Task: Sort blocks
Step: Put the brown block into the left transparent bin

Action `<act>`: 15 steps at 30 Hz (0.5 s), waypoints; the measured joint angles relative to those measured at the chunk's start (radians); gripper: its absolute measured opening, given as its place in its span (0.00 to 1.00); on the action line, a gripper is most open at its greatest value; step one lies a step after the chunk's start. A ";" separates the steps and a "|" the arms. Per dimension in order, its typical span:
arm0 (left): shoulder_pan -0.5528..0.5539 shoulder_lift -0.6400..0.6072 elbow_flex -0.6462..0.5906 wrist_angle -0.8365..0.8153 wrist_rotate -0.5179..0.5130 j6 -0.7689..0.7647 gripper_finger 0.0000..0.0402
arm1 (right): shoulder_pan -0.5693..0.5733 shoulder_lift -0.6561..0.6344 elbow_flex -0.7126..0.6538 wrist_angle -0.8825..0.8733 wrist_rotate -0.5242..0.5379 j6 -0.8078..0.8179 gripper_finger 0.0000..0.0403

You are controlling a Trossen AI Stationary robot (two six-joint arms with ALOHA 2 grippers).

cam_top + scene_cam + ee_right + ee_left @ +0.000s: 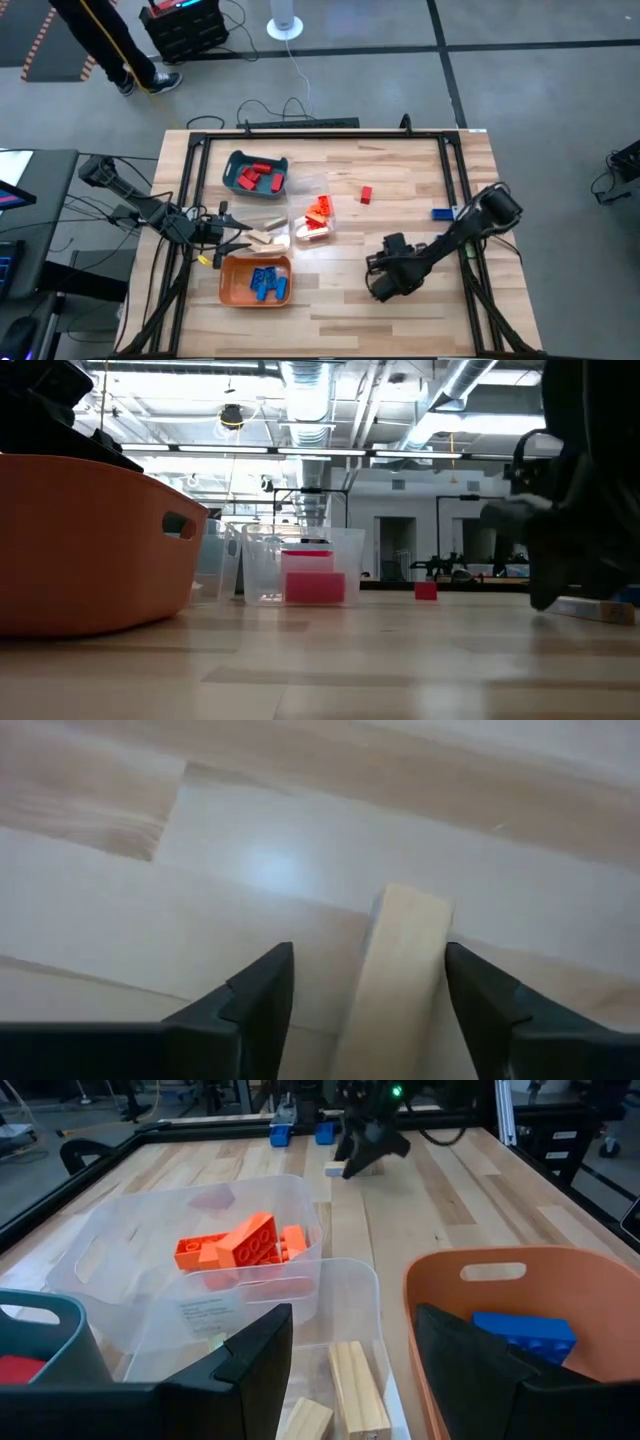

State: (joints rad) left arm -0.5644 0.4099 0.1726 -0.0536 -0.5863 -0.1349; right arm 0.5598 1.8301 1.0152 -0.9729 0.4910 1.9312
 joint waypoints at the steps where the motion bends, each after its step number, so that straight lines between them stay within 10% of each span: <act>1: 0.000 0.000 0.000 0.000 0.000 0.000 0.51 | 0.006 0.024 0.010 0.000 0.004 0.013 0.57; 15: 0.000 0.000 0.000 -0.009 -0.001 0.002 0.51 | 0.117 0.137 0.020 -0.024 0.133 0.205 0.39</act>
State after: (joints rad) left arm -0.5644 0.4095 0.1726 -0.0629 -0.5873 -0.1326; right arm 0.6771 1.9675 1.0350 -0.9967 0.6243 2.1359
